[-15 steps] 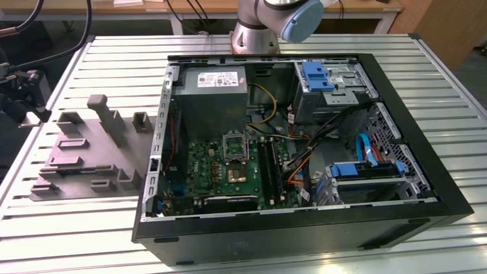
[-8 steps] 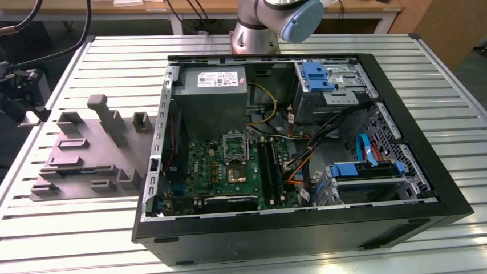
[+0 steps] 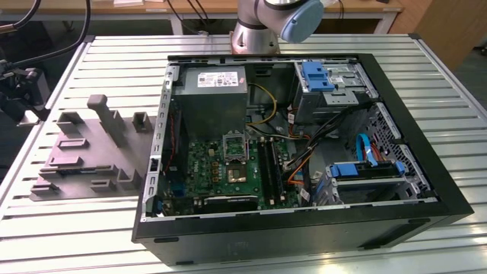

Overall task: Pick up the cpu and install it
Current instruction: 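Pick up the cpu and move it towards the insertion slot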

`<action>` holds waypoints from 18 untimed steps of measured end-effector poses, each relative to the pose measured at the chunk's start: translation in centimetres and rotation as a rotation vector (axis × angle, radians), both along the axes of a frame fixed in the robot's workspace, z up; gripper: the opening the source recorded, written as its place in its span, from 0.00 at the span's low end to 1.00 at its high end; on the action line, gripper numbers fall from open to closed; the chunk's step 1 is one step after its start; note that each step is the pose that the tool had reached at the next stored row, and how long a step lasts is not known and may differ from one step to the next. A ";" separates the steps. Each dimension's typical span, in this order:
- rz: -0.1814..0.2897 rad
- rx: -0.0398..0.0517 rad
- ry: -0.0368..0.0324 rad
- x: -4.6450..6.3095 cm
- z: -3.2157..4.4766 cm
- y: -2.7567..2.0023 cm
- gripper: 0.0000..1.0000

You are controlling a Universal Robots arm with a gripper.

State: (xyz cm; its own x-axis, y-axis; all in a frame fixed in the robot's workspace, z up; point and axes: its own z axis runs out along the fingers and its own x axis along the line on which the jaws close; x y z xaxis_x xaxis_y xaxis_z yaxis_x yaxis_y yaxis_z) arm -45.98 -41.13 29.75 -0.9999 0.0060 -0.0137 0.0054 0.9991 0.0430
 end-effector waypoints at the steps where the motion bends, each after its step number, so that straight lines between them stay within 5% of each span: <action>1: 0.000 0.0000 0.0000 0.0 0.04 0.00 0.47; 18: 0.000 0.0000 0.0000 0.0 0.53 0.00 0.47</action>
